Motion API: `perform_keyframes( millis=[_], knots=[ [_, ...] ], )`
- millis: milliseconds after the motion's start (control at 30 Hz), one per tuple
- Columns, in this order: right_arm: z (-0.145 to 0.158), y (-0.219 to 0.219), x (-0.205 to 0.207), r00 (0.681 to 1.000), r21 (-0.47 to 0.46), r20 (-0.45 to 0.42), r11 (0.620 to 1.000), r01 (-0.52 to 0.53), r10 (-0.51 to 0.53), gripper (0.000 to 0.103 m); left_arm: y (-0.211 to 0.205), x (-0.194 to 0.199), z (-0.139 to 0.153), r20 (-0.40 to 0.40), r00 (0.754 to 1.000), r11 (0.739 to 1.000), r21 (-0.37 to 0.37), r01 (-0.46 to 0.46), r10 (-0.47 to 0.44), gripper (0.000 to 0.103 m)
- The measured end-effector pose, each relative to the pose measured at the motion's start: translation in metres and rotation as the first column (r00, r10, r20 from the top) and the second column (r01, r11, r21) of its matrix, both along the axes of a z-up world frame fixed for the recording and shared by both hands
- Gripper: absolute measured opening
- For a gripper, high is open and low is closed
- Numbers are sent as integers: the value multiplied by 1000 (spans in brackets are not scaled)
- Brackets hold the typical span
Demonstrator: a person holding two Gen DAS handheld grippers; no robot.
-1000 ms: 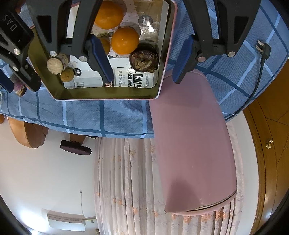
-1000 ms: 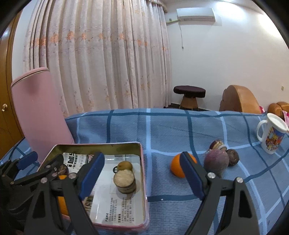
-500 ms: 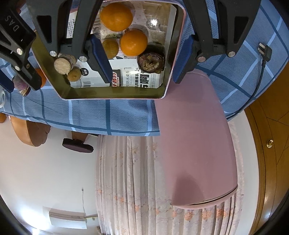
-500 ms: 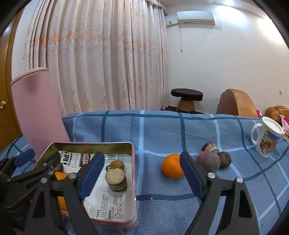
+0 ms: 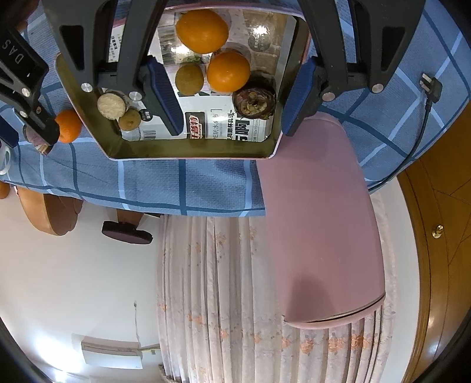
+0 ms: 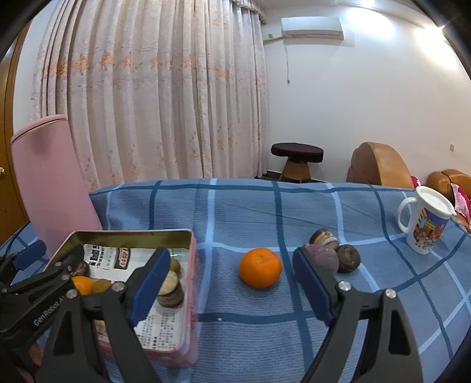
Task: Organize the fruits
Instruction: 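Withdraw both grippers from the tray toward the remaining fruits on the cloth, then grasp another dark brown fruit with the right gripper while the left approaches the purple beet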
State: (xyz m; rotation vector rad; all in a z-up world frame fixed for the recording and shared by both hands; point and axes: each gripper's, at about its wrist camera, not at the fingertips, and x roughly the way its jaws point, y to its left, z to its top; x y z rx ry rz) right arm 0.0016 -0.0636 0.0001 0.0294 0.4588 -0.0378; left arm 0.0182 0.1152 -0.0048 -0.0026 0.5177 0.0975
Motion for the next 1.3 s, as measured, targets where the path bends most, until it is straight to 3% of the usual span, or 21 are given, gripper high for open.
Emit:
perform_keyframes(
  millis=[333, 833, 1100, 1300],
  knots=[
    [1, -28, -3, 999, -11, -2, 999, 37, -37, 88, -23, -8, -1, 6, 1000, 1000, 25, 18, -18, 70],
    [-1, -104, -6, 988, 2, -28, 989, 151, -150, 88, -75, -15, -2, -7, 997, 996, 43, 78, -78, 70],
    [-5, -151, -3, 973, 26, -78, 976, 218, -216, 87, -109, -12, -3, -33, 991, 990, 39, 133, -132, 70],
    [-15, -183, 5, 960, 88, -170, 967, 240, -223, 83, -135, -8, -4, -49, 985, 985, 28, 167, -166, 70]
  ],
)
